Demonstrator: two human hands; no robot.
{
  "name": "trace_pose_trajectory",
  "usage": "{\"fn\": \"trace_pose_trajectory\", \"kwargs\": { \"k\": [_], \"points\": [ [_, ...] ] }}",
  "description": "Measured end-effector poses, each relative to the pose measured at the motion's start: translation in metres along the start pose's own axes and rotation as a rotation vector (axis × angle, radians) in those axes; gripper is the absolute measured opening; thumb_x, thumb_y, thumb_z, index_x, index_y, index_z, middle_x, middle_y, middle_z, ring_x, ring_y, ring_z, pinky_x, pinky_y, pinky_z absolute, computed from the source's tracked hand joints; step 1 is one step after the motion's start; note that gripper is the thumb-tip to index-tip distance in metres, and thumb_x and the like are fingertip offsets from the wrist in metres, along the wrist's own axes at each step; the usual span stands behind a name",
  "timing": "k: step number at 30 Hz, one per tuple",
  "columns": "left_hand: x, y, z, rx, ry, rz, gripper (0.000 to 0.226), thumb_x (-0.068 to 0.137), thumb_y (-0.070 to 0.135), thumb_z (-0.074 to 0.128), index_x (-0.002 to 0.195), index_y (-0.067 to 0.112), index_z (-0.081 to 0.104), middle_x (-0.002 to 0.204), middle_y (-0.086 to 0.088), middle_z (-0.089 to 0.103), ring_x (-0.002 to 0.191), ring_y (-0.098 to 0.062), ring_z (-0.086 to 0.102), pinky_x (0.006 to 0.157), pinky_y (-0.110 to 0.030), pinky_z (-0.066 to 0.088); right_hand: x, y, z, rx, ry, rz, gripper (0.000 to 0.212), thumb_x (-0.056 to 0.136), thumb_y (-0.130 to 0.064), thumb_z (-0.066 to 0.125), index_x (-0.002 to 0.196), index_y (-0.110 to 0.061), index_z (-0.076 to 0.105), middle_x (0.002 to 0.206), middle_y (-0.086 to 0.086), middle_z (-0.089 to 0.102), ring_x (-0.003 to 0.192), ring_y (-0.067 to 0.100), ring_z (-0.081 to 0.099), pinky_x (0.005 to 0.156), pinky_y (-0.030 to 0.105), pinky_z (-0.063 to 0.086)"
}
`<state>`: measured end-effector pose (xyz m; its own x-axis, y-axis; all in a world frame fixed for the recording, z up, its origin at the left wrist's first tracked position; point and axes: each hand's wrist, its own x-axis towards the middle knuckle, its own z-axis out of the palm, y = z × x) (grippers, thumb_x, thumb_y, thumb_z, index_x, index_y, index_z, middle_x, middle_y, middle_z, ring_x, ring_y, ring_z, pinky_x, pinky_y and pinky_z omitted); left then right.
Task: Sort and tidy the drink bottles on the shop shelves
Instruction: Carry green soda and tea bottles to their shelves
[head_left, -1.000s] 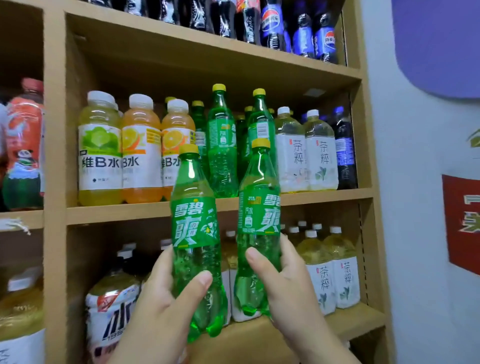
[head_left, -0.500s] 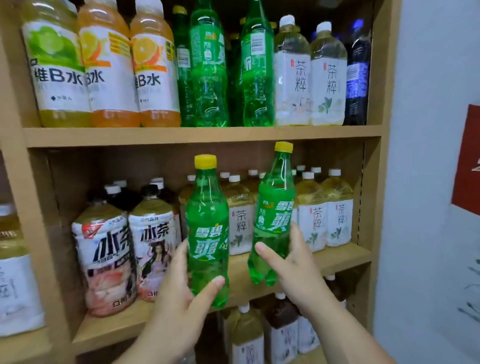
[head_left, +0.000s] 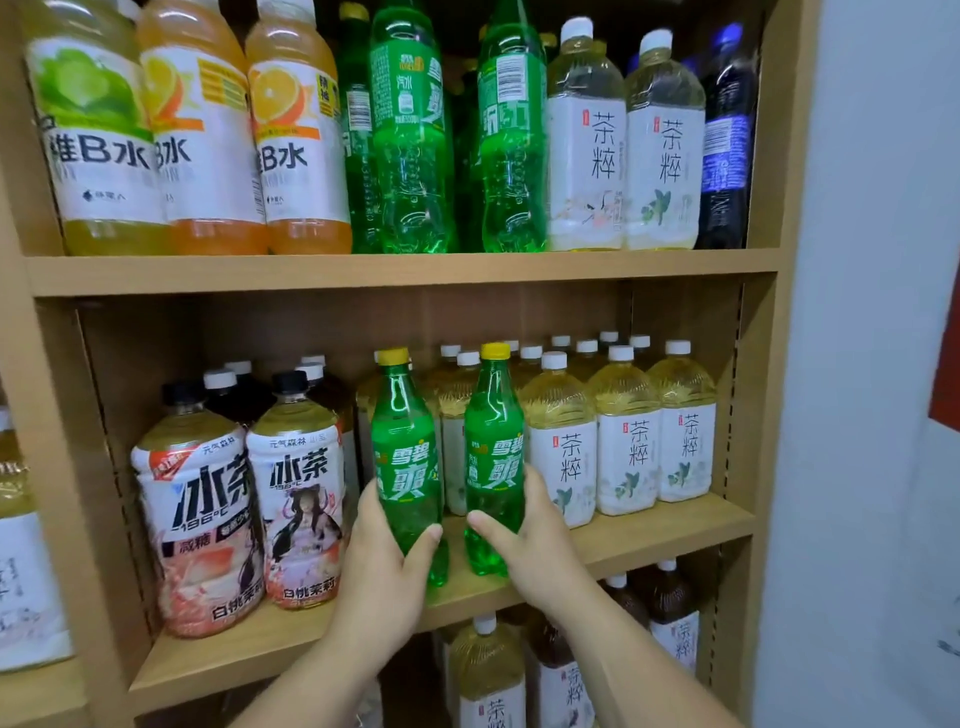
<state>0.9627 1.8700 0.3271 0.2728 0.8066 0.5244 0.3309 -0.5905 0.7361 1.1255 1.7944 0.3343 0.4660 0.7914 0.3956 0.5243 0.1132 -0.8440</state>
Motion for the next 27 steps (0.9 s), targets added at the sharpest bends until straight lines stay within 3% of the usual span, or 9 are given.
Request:
{"fn": "trace_pose_trajectory", "kwargs": {
  "k": [2,5,8,12,16,18,20,22,27],
  "points": [
    [0.003,-0.001,0.002,0.008,-0.007,-0.009,0.075,0.091,0.029,0.072,0.152,0.023,0.028,0.141,0.005,0.051,0.129,-0.015,0.048,0.111,-0.040,0.041,0.005,0.003,0.002,-0.018,-0.026,0.005,0.071,0.095,-0.040,0.070,0.146,-0.042,0.022,0.130,-0.038,0.038,0.130,-0.004,0.036,0.109,0.020,0.029],
    [0.007,-0.001,0.004,0.026,-0.018,-0.019,0.077,0.091,0.028,0.072,0.153,0.024,0.026,0.143,0.004,0.051,0.130,-0.015,0.049,0.112,-0.040,0.042,0.013,0.006,0.007,-0.047,-0.044,0.017,0.084,0.091,-0.052,0.070,0.156,-0.037,0.019,0.156,-0.017,0.041,0.144,0.009,0.038,0.118,0.035,0.035],
    [0.009,0.000,0.003,0.032,-0.036,-0.034,0.078,0.090,0.028,0.073,0.152,0.027,0.026,0.141,0.005,0.054,0.127,-0.016,0.052,0.111,-0.041,0.044,0.017,0.008,0.009,-0.064,-0.034,0.022,0.088,0.090,-0.056,0.069,0.157,-0.036,0.017,0.158,-0.015,0.040,0.145,0.011,0.039,0.118,0.040,0.037],
    [0.001,0.007,-0.002,0.030,-0.026,-0.028,0.080,0.088,0.027,0.077,0.153,0.023,0.032,0.138,0.009,0.054,0.118,-0.008,0.050,0.105,-0.032,0.042,0.016,0.013,0.009,-0.127,-0.029,0.019,0.087,0.087,-0.063,0.065,0.156,-0.039,0.018,0.157,-0.014,0.042,0.145,0.013,0.041,0.116,0.044,0.041],
    [-0.015,0.014,-0.012,0.051,0.083,-0.018,0.085,0.086,0.042,0.074,0.156,0.023,0.029,0.148,0.003,0.046,0.133,-0.017,0.046,0.114,-0.045,0.039,0.001,0.000,-0.017,-0.201,0.140,-0.117,0.070,0.094,-0.062,0.058,0.153,-0.038,0.030,0.147,-0.019,0.047,0.133,0.004,0.047,0.112,0.035,0.045],
    [-0.022,0.028,-0.020,0.037,0.190,0.110,0.074,0.086,0.049,0.073,0.148,0.024,0.042,0.135,0.003,0.050,0.126,-0.018,0.050,0.106,-0.052,0.045,-0.005,-0.016,-0.042,-0.174,0.291,-0.227,0.047,0.095,-0.061,0.053,0.137,-0.044,0.042,0.125,-0.022,0.058,0.115,-0.002,0.055,0.099,0.033,0.053],
    [-0.019,0.055,-0.030,0.020,0.278,0.303,0.064,0.080,0.053,0.067,0.137,0.028,0.050,0.120,0.008,0.051,0.112,-0.007,0.051,0.094,-0.047,0.049,-0.001,-0.037,-0.070,-0.132,0.435,-0.326,0.037,0.093,-0.062,0.049,0.124,-0.041,0.052,0.108,-0.023,0.059,0.105,-0.001,0.058,0.089,0.032,0.055],
    [-0.007,0.094,-0.039,-0.003,0.308,0.472,0.056,0.079,0.053,0.059,0.130,0.036,0.048,0.116,0.013,0.048,0.106,0.001,0.049,0.090,-0.039,0.045,0.008,-0.064,-0.099,-0.083,0.551,-0.412,0.033,0.093,-0.057,0.052,0.119,-0.037,0.056,0.107,-0.021,0.058,0.104,0.001,0.058,0.086,0.030,0.053],
    [0.046,0.198,-0.051,0.074,0.293,0.787,0.049,0.086,0.042,0.063,0.129,0.023,0.052,0.115,0.016,0.046,0.108,-0.013,0.051,0.094,-0.030,0.042,0.050,-0.125,-0.175,-0.096,0.684,-0.511,0.028,0.094,-0.040,0.066,0.119,-0.033,0.055,0.113,-0.018,0.051,0.110,0.009,0.056,0.093,0.027,0.046]
  ]
}}
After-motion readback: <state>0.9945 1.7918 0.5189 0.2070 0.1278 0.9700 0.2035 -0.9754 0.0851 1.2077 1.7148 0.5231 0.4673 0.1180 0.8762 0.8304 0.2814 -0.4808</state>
